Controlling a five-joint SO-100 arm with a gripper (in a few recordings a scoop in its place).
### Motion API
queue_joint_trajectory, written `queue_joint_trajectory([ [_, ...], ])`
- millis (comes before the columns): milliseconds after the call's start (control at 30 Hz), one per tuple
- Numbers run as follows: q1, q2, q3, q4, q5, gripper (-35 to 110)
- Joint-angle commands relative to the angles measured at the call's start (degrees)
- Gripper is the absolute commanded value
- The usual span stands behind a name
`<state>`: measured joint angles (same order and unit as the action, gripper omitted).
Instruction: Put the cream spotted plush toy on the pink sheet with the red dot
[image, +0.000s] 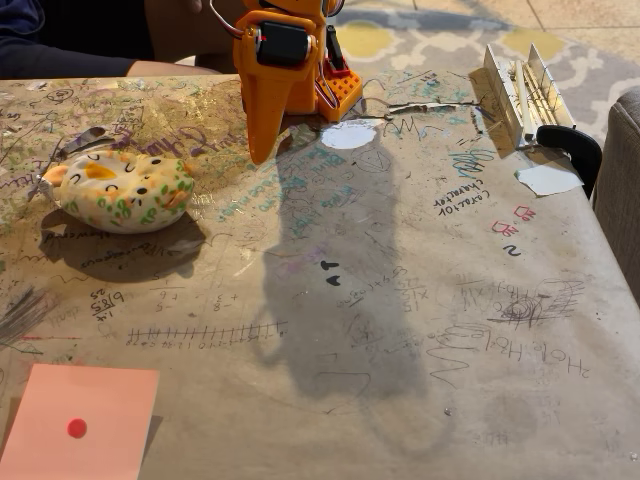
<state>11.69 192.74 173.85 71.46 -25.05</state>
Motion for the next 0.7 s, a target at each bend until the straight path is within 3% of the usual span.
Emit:
queue_joint_trajectory([
  [0,1.14,0.44,-0.62,-0.18,-0.26,0],
  [667,1.23,0.44,-1.49,-0.26,0.00,0],
])
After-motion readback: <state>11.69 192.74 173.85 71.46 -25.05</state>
